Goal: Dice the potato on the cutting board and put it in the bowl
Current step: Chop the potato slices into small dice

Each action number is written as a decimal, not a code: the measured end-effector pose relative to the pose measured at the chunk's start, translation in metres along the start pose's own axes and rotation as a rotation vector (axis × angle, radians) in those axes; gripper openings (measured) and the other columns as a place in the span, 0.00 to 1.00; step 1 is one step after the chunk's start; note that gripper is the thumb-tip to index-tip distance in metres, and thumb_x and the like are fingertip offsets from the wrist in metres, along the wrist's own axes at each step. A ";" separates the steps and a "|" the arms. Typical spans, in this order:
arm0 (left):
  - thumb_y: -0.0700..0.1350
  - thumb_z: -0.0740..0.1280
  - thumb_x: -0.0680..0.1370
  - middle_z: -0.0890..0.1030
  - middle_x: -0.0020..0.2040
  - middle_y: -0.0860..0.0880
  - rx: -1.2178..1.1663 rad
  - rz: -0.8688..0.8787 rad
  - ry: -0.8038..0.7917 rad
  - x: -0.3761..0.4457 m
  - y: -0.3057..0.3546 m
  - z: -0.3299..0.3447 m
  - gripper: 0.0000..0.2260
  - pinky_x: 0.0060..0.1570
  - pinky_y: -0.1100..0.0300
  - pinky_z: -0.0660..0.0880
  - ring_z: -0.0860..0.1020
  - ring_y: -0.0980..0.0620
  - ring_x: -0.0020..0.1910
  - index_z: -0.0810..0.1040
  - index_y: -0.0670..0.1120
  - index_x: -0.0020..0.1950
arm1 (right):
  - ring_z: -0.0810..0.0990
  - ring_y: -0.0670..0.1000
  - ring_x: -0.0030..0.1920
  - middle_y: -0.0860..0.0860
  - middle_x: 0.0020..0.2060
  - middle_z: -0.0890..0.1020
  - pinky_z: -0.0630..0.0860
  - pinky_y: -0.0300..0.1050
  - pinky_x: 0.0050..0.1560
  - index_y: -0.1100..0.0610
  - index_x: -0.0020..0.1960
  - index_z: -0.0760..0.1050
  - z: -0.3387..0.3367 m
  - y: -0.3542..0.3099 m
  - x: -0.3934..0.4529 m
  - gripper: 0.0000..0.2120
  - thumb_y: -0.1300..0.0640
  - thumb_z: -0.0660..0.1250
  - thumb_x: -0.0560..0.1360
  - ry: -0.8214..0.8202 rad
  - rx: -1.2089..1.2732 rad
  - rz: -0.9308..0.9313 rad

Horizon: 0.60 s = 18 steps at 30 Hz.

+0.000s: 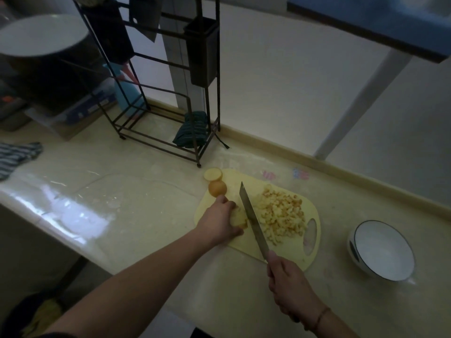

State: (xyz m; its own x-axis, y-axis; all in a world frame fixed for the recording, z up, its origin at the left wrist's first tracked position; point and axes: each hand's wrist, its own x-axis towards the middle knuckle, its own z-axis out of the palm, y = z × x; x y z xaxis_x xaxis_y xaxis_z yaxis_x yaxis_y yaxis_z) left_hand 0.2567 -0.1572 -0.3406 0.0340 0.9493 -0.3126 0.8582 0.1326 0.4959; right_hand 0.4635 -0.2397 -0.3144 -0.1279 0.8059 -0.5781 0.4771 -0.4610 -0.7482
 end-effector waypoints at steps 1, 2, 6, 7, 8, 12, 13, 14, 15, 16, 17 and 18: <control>0.55 0.78 0.69 0.69 0.64 0.49 -0.005 -0.003 0.002 0.001 0.002 0.000 0.34 0.61 0.56 0.74 0.75 0.48 0.59 0.72 0.47 0.72 | 0.65 0.45 0.20 0.46 0.22 0.69 0.61 0.35 0.21 0.54 0.35 0.68 0.000 0.000 0.001 0.23 0.38 0.53 0.79 0.004 0.006 -0.005; 0.55 0.78 0.69 0.69 0.65 0.49 -0.008 -0.003 0.002 0.002 0.004 0.001 0.34 0.61 0.56 0.73 0.75 0.48 0.59 0.72 0.47 0.72 | 0.65 0.44 0.20 0.46 0.22 0.69 0.61 0.36 0.22 0.54 0.35 0.68 -0.001 0.000 0.003 0.23 0.38 0.53 0.79 0.014 -0.006 -0.014; 0.55 0.78 0.70 0.68 0.65 0.48 0.003 -0.013 -0.001 0.006 0.012 -0.001 0.34 0.60 0.56 0.73 0.75 0.48 0.60 0.71 0.46 0.72 | 0.66 0.44 0.22 0.47 0.22 0.69 0.63 0.40 0.27 0.54 0.33 0.67 -0.001 0.006 0.010 0.26 0.35 0.51 0.77 0.042 -0.035 -0.066; 0.55 0.77 0.70 0.68 0.66 0.48 0.012 -0.009 -0.010 0.005 0.013 -0.001 0.34 0.61 0.56 0.73 0.75 0.48 0.60 0.71 0.46 0.72 | 0.67 0.45 0.24 0.47 0.23 0.70 0.65 0.42 0.29 0.55 0.33 0.67 0.001 0.007 0.010 0.28 0.33 0.49 0.77 0.059 -0.072 -0.101; 0.56 0.77 0.71 0.67 0.67 0.48 0.024 0.001 -0.021 0.004 0.013 0.000 0.34 0.61 0.56 0.73 0.75 0.48 0.60 0.71 0.46 0.73 | 0.69 0.45 0.25 0.47 0.24 0.72 0.67 0.44 0.32 0.55 0.33 0.68 0.002 0.008 0.009 0.29 0.33 0.48 0.76 0.067 -0.121 -0.139; 0.55 0.73 0.75 0.64 0.68 0.45 0.135 0.068 -0.082 0.003 0.013 0.000 0.33 0.58 0.55 0.74 0.76 0.45 0.57 0.68 0.44 0.74 | 0.72 0.42 0.30 0.49 0.28 0.75 0.69 0.44 0.39 0.56 0.34 0.70 0.002 0.006 0.005 0.25 0.39 0.49 0.75 0.059 -0.205 -0.215; 0.55 0.73 0.75 0.64 0.68 0.44 0.180 0.084 -0.093 0.004 0.013 0.001 0.32 0.57 0.52 0.75 0.77 0.43 0.56 0.68 0.43 0.74 | 0.71 0.42 0.29 0.49 0.28 0.75 0.69 0.45 0.39 0.56 0.34 0.69 0.001 0.006 0.006 0.24 0.40 0.50 0.77 0.057 -0.208 -0.215; 0.55 0.72 0.76 0.64 0.68 0.43 0.221 0.098 -0.096 0.005 0.014 0.002 0.31 0.56 0.49 0.76 0.77 0.42 0.54 0.67 0.42 0.73 | 0.71 0.42 0.28 0.49 0.28 0.75 0.68 0.45 0.38 0.56 0.34 0.69 0.001 0.007 0.007 0.23 0.41 0.50 0.78 0.053 -0.208 -0.213; 0.55 0.71 0.77 0.64 0.67 0.42 0.258 0.108 -0.097 0.006 0.015 0.004 0.30 0.54 0.47 0.76 0.78 0.40 0.52 0.67 0.41 0.72 | 0.71 0.42 0.28 0.49 0.27 0.74 0.68 0.44 0.35 0.56 0.34 0.68 0.000 0.007 0.006 0.24 0.40 0.50 0.78 0.050 -0.204 -0.212; 0.55 0.70 0.78 0.63 0.67 0.41 0.288 0.116 -0.094 0.005 0.016 0.006 0.30 0.53 0.46 0.76 0.77 0.40 0.52 0.65 0.40 0.73 | 0.71 0.42 0.27 0.49 0.27 0.75 0.67 0.41 0.33 0.56 0.34 0.69 0.001 0.008 0.006 0.24 0.39 0.50 0.77 0.052 -0.205 -0.214; 0.55 0.69 0.78 0.63 0.68 0.41 0.308 0.118 -0.089 0.004 0.016 0.008 0.31 0.53 0.45 0.76 0.76 0.40 0.52 0.64 0.40 0.74 | 0.72 0.42 0.28 0.49 0.27 0.75 0.67 0.37 0.32 0.55 0.34 0.69 0.003 0.008 0.006 0.25 0.38 0.49 0.76 0.059 -0.209 -0.221; 0.54 0.68 0.79 0.62 0.68 0.41 0.321 0.118 -0.081 0.002 0.015 0.011 0.31 0.54 0.45 0.76 0.75 0.40 0.54 0.62 0.40 0.75 | 0.72 0.42 0.29 0.49 0.27 0.75 0.68 0.36 0.34 0.55 0.34 0.69 0.005 0.009 0.006 0.25 0.37 0.48 0.75 0.067 -0.213 -0.233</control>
State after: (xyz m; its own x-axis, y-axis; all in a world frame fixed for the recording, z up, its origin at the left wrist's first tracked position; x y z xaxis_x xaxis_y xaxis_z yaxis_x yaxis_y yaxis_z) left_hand 0.2756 -0.1564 -0.3427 0.1725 0.9252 -0.3379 0.9627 -0.0858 0.2566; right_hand 0.4630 -0.2408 -0.3255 -0.2007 0.9064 -0.3716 0.6138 -0.1794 -0.7689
